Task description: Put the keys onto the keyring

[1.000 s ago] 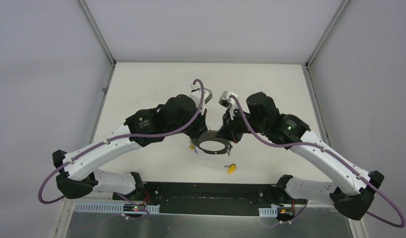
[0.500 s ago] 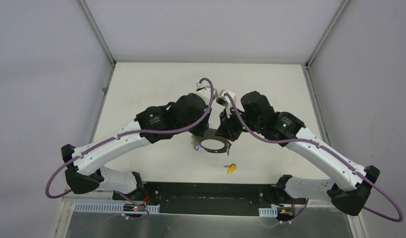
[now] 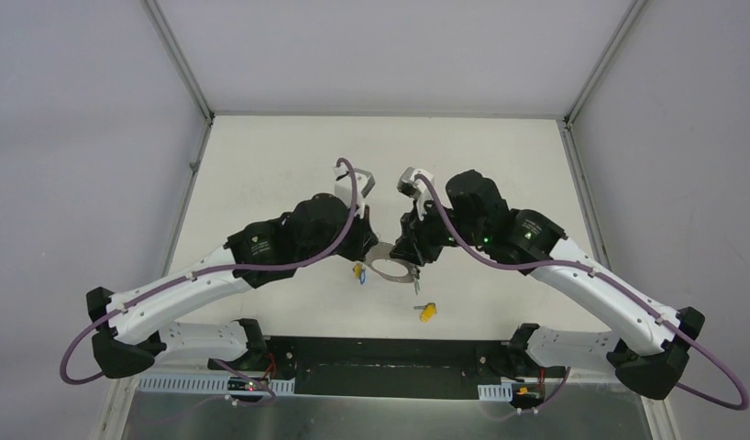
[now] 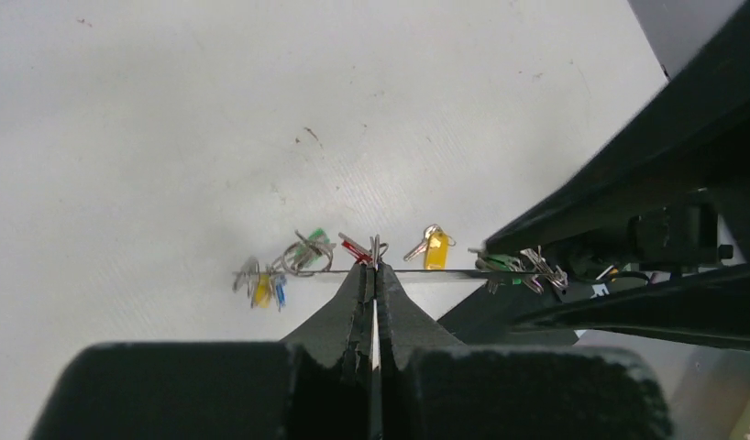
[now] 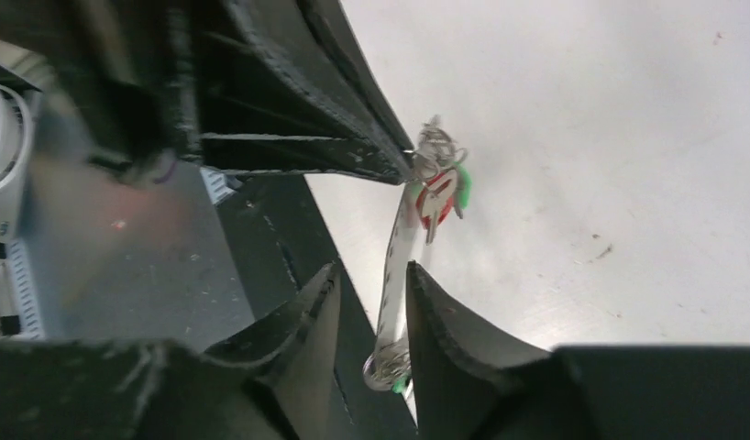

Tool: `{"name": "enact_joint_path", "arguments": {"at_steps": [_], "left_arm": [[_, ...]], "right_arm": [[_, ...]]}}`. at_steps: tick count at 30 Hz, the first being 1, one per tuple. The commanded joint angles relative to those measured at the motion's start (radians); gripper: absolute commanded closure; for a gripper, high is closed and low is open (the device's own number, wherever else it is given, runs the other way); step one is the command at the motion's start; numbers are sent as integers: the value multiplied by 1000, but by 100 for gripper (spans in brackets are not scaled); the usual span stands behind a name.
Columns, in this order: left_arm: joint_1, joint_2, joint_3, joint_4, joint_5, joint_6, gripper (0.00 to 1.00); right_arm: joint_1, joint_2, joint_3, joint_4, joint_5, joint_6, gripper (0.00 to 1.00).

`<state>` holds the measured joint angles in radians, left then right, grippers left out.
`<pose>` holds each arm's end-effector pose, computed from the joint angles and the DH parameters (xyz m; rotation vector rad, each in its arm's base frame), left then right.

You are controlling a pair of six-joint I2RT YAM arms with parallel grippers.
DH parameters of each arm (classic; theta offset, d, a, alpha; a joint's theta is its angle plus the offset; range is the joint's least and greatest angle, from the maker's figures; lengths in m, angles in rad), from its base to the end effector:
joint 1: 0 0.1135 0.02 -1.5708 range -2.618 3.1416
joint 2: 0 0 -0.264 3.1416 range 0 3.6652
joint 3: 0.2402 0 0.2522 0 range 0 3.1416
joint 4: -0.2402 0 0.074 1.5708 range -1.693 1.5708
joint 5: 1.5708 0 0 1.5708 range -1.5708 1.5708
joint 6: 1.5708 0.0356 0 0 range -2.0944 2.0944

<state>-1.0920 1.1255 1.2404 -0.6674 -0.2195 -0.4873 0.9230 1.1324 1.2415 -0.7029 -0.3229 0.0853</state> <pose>0.1153 -0.2053 0.3824 0.5227 2.1273 -0.6971 0.1323 0.1936 0.3786 -1.1036 1.9955 0.9072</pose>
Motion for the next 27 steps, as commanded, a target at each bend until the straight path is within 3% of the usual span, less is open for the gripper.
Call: {"name": "enact_joint_path", "arguments": {"at_steps": [1,4,7,13,18,27], "left_arm": [[7,-156,-172,293,-15,1,100],[7,-258,-323,486,-1,56,100],[7,-346,-458,679,32,131,100],[7,-461,-686,1059,204,345,100],[7,-490,-745,1175,296,414,100],[7,-498,-794,1340,415,438,100]], "right_arm": [[12,-98,-16,129,-92,2,55],[13,-167,-61,216,-103,4,35],[11,-212,-87,268,-86,5,29],[4,-210,-88,278,-68,32,32],[-14,-197,-123,348,-162,80,41],[-158,-231,-277,667,-419,247,52]]}}
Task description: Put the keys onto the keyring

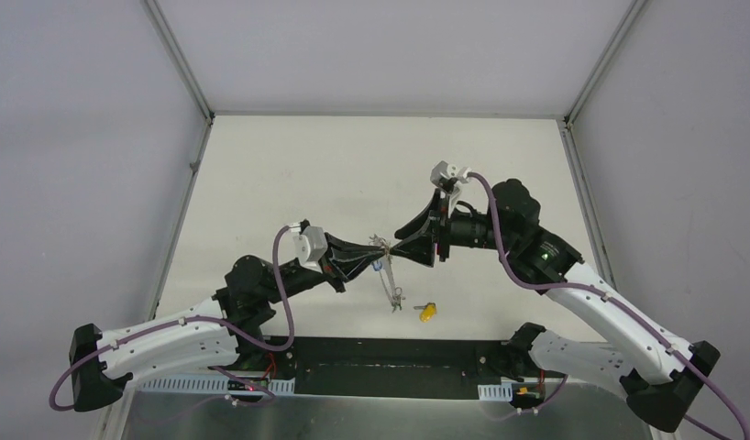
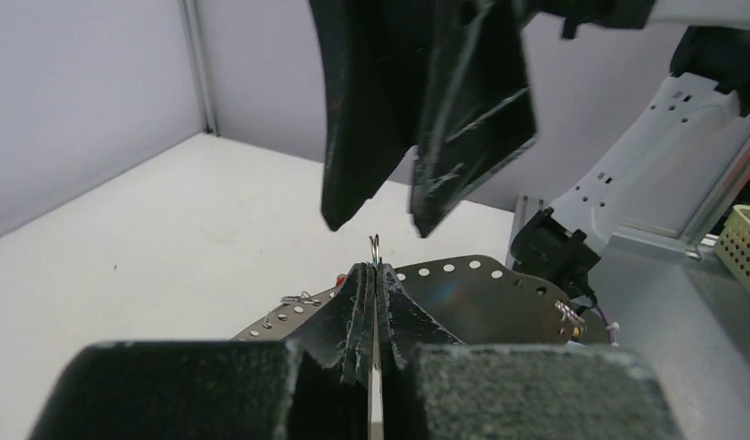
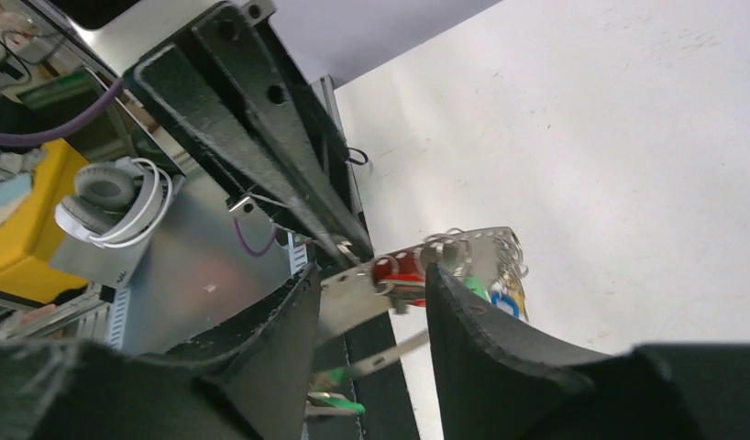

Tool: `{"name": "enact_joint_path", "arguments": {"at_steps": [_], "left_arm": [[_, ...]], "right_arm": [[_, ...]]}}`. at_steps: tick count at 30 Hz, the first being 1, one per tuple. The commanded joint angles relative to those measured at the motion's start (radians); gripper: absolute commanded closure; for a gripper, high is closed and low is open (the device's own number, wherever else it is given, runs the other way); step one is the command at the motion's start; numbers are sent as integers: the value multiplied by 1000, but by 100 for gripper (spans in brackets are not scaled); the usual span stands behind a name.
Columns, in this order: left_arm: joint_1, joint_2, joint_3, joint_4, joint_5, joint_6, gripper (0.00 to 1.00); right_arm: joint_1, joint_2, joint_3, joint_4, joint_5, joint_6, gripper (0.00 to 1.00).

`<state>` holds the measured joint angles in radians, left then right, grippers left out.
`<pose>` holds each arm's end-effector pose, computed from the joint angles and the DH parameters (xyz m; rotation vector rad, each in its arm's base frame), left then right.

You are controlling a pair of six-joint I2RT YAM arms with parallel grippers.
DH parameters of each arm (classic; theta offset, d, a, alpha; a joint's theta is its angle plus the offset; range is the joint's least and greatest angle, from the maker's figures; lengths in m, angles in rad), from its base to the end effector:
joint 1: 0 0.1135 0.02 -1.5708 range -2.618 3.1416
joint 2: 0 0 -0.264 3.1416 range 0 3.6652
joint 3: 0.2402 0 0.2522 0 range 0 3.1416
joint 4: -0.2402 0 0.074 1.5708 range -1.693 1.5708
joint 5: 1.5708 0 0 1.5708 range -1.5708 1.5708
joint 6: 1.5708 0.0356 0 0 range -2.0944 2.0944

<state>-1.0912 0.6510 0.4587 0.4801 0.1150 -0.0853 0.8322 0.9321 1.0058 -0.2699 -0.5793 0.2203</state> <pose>0.0733 -0.1498 0.3166 0.7469 1.1404 -1.0749 0.1231 0.1642 0.3831 -0.9947 1.6376 1.2469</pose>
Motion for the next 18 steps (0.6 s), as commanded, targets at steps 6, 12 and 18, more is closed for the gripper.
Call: {"name": "enact_joint_path", "arguments": {"at_steps": [6,12,18], "left_arm": [[6,-27,-49,301,101,23,100],[6,-22,-70,365,96,1,100],[6,-5,-85,435,113,-13,100]], "right_arm": [[-105,-44,-120,444,-288,197,65],[-106,-38,-148,564,-348,240,65],[-105,-12,-151,607,-383,265,63]]}}
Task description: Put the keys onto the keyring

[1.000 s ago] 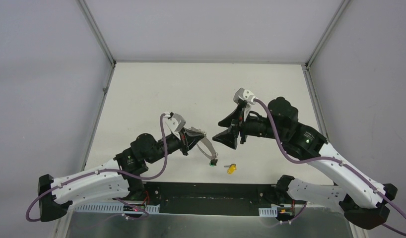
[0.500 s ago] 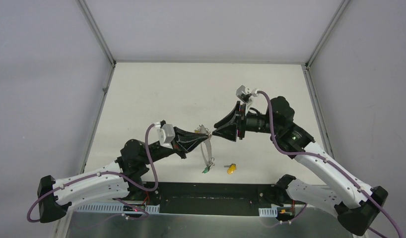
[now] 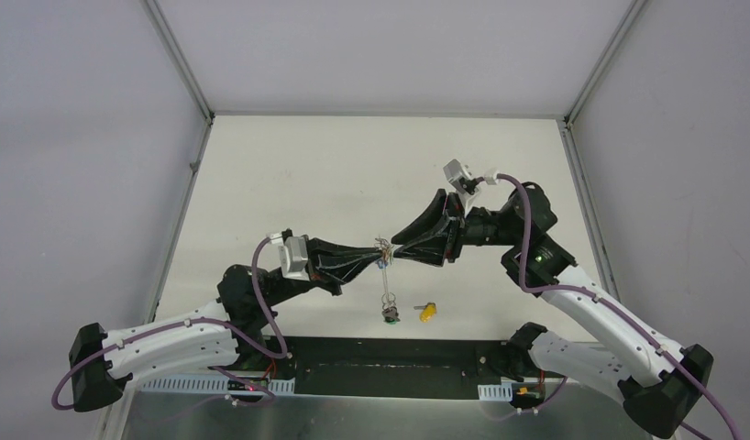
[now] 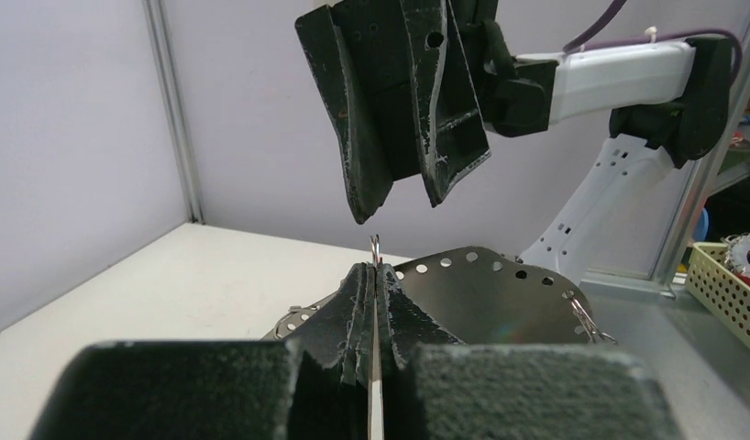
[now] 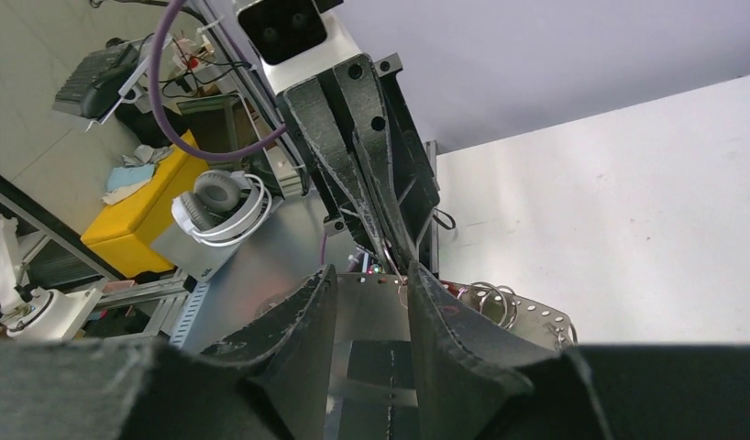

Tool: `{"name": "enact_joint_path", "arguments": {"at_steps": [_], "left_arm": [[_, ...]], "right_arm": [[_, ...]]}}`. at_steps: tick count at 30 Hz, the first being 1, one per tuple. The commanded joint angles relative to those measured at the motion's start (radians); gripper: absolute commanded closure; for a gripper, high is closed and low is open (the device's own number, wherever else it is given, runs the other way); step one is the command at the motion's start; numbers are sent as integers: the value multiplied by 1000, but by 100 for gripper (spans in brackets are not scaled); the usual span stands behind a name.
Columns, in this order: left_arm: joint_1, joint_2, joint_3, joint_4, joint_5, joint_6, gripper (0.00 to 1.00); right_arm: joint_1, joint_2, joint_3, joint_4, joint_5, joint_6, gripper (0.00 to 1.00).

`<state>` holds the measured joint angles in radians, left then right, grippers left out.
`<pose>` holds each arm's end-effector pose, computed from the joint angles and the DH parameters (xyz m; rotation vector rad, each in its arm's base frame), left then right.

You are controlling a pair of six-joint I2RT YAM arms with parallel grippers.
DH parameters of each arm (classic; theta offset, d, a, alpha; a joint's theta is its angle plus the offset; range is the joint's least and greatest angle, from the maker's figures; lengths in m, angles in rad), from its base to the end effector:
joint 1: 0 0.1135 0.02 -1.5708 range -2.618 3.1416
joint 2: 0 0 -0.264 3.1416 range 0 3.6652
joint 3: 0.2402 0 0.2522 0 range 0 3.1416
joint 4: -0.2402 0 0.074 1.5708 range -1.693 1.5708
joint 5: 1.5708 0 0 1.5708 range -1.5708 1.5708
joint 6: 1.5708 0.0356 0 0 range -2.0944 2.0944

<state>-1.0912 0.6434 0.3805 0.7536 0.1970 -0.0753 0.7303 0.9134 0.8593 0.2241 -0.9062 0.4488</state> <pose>0.0663 -0.1425 0.3175 0.7229 0.9100 -1.1480 0.1311 0.1550 0.3854 -1.0370 1.3238 1.5497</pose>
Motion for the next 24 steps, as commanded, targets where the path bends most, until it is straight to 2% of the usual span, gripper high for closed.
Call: {"name": "enact_joint_path", "arguments": {"at_steps": [1,6,10,24], "left_arm": [[6,5,-9,173,36,-24,100],[6,3,-13,183,51,-26,100],[7,4,-34,237,47,-25,100],[7,21,-28,264,67,-23,100]], "right_arm": [[-3,11,-5,125,-61,46,63],[-3,37,-2,194,-83,101,66],[-1,57,0,228,-96,136,80],[40,106,10,146,-71,91,79]]}}
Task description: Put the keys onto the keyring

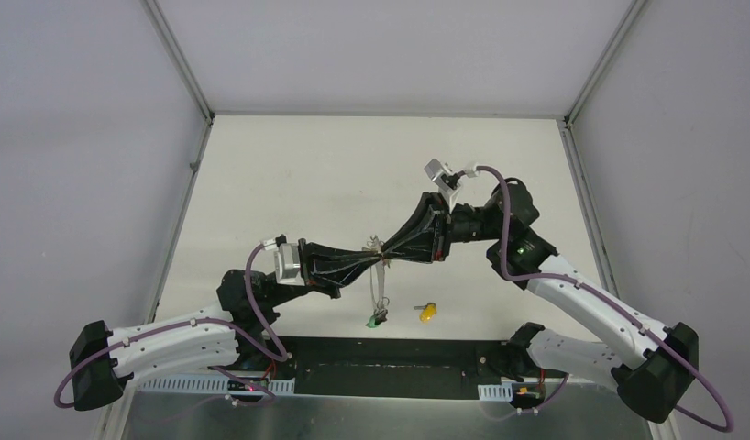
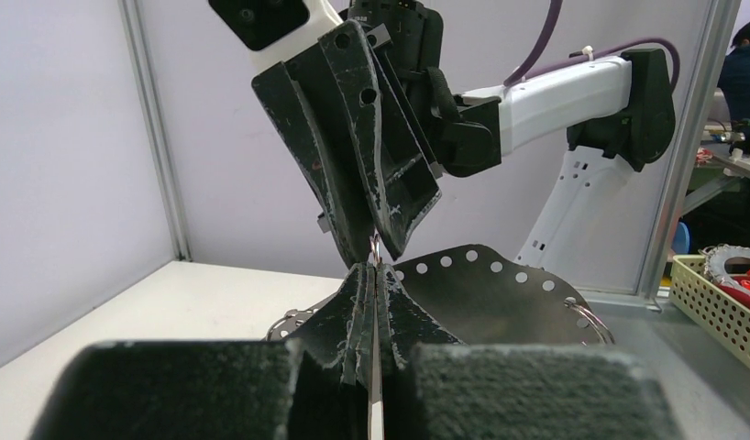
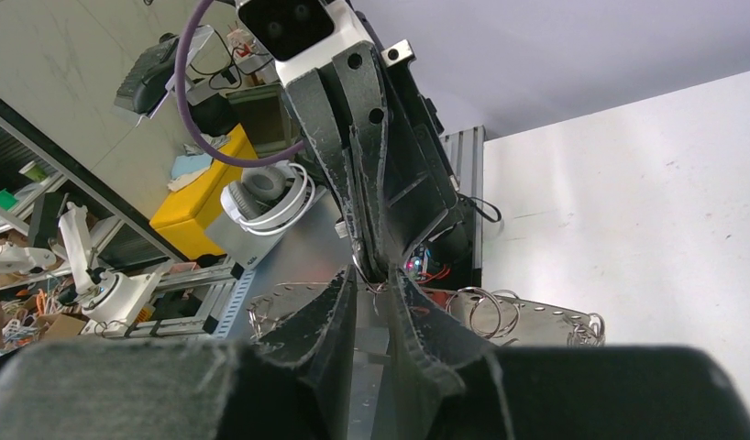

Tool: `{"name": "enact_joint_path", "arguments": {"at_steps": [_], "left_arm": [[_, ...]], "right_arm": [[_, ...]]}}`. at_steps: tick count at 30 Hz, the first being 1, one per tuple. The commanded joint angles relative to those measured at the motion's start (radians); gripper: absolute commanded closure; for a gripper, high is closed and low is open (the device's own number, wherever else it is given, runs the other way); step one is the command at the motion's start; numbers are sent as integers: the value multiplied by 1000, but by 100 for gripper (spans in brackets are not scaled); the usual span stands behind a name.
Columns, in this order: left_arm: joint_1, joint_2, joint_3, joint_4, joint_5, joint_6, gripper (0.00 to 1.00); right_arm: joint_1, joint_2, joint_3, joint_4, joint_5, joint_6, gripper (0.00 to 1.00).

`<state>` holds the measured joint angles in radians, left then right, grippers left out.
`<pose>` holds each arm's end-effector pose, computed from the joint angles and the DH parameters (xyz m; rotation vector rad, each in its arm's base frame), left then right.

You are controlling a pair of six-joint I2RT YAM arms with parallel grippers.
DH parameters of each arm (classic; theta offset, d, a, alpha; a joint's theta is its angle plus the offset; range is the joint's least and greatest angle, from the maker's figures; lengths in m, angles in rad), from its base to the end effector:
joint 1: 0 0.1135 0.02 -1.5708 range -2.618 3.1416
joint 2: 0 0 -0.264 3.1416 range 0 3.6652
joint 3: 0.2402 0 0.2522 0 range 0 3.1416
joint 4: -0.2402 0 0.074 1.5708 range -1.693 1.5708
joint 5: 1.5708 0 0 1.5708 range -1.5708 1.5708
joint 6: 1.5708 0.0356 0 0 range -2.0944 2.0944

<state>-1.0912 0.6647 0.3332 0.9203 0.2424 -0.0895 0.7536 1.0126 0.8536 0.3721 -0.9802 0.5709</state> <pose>0.0633 -0.1402 0.3136 0.7102 0.8019 -1.1930 0.1426 0.1743 0.3777 -1.0709 1.3361 1.6895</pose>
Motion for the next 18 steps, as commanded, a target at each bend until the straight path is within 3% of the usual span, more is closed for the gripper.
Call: {"name": "enact_joint_path", "arguments": {"at_steps": [1,7,12,18], "left_arm": [[6,1,20,98,22,-9,100],[6,6,24,102,19,-9,100],[6,7,27,96,12,-16,100],[7,6,29,90,4,-17,100]], "right_arm": [[21,7,17,-6,6,-36,79],[38,5,24,-48,22,-72,91],[45,-2,27,-68,39,-91,92],[56,10,33,-77,29,-101,85]]}}
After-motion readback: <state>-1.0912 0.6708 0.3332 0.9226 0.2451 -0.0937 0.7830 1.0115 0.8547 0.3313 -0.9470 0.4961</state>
